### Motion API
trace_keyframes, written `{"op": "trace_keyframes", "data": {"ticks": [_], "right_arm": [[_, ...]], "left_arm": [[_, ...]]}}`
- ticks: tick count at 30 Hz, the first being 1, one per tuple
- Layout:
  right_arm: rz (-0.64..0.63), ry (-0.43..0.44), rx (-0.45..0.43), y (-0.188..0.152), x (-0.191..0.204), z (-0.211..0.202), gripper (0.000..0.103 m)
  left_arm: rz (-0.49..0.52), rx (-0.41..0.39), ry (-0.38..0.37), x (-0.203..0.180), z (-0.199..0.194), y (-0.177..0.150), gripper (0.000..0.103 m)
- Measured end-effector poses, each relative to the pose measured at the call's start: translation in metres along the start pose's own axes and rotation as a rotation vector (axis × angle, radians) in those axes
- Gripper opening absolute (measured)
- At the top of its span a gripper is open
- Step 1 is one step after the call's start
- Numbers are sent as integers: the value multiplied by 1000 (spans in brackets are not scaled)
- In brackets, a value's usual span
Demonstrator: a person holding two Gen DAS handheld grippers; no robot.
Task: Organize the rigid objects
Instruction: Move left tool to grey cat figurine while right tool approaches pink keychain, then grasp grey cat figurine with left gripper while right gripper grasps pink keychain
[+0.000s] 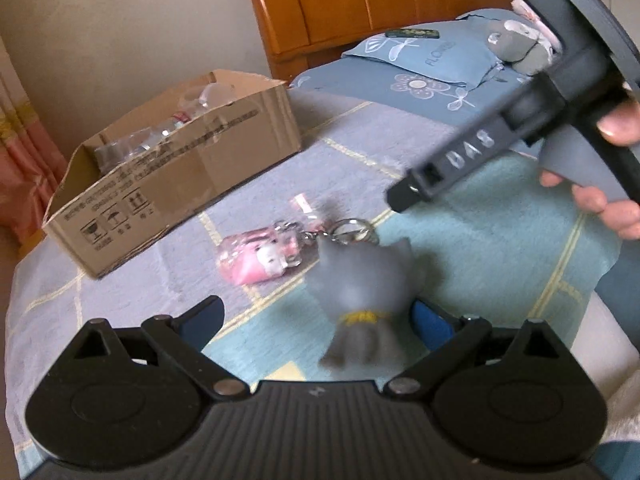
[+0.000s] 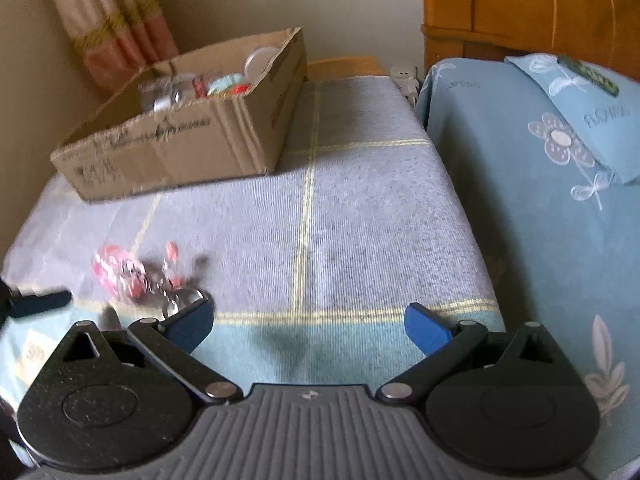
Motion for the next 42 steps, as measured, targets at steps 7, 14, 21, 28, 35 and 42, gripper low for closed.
{"op": "trace_keyframes", "data": {"ticks": [7, 14, 21, 28, 35, 42], "right_arm": [[-16, 24, 9, -5, 9, -3, 103], [-39, 30, 5, -1, 23, -4, 103], [-40, 46, -9, -1, 25, -6, 103], [-33, 86, -27, -5, 26, -13, 103], [-64, 106, -51, -7, 32, -26, 103], [-80, 94, -49, -7, 37, -28, 103]], "left_arm": [[-52, 30, 38, 32, -5, -20, 99], [-81, 46, 115, 57, -5, -31, 99], [-129, 139, 27, 45, -16, -40, 98], [-132, 107, -2, 34, -24, -26, 88], [-124, 106, -78, 30, -5, -28, 51], [-72, 89, -69, 45, -6, -30, 50]]}}
Point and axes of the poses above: each gripper's, at about its wrist camera, not at the fingertips, and z roughly the way its jaws point, x to its left, y to its top, the point moved 8 cm from there along z, roughly the way its jaws point, and after that the axes turned 11 degrees about y, right-handed, at the moved point
